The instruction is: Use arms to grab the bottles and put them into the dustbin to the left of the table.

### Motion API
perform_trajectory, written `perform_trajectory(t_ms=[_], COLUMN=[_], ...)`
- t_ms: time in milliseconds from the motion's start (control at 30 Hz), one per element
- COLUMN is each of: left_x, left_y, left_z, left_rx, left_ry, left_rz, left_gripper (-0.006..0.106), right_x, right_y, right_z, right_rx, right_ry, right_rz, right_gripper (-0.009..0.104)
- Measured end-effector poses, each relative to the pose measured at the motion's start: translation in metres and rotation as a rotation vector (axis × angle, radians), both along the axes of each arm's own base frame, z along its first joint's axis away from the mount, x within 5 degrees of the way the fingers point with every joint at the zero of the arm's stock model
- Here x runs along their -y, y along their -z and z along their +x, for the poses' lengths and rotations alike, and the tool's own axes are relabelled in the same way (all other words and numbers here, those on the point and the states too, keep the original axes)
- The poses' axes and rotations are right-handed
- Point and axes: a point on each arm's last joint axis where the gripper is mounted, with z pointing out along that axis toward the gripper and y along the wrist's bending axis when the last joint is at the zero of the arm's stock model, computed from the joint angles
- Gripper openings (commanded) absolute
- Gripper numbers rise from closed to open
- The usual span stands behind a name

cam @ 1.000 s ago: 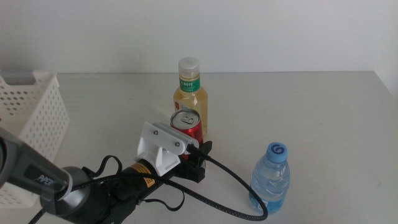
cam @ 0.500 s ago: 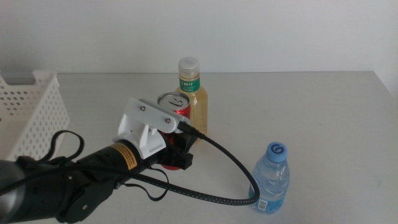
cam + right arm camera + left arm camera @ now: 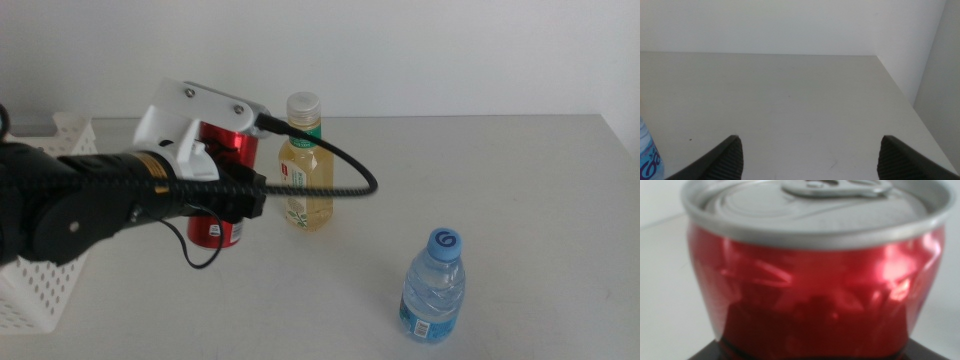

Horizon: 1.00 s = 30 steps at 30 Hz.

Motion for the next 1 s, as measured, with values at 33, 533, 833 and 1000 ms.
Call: perform_trajectory(t_ms=[33, 533, 833, 1000], left_x=[-0.004, -0.120, -0.189, -0.221], left_y=[-0.004, -0.088, -0.097, -0.087], left_z=[0.002, 0.043, 0.075, 0.089], left_rx=[-0.027, -0.316, -0.474, -0.545], left_ry=[-0.022, -0.257, -0.372, -0.404], left_rz=[0.011, 0.119, 0.135, 0.137], left_gripper=[0.028, 0.028, 0.028, 0.028], right_x=[0.000, 0.000, 0.000, 0.000], right_y=[0.000, 0.000, 0.000, 0.000], right_z=[0.000, 0.000, 0.000, 0.000], right_rx=[0.000, -0.001, -0.001, -0.001], right_ry=[0.000, 0.000, 0.000, 0.000], right_rz=[0.000, 0.000, 0.000, 0.000], right_gripper=[0.071, 0.071, 0.071, 0.071])
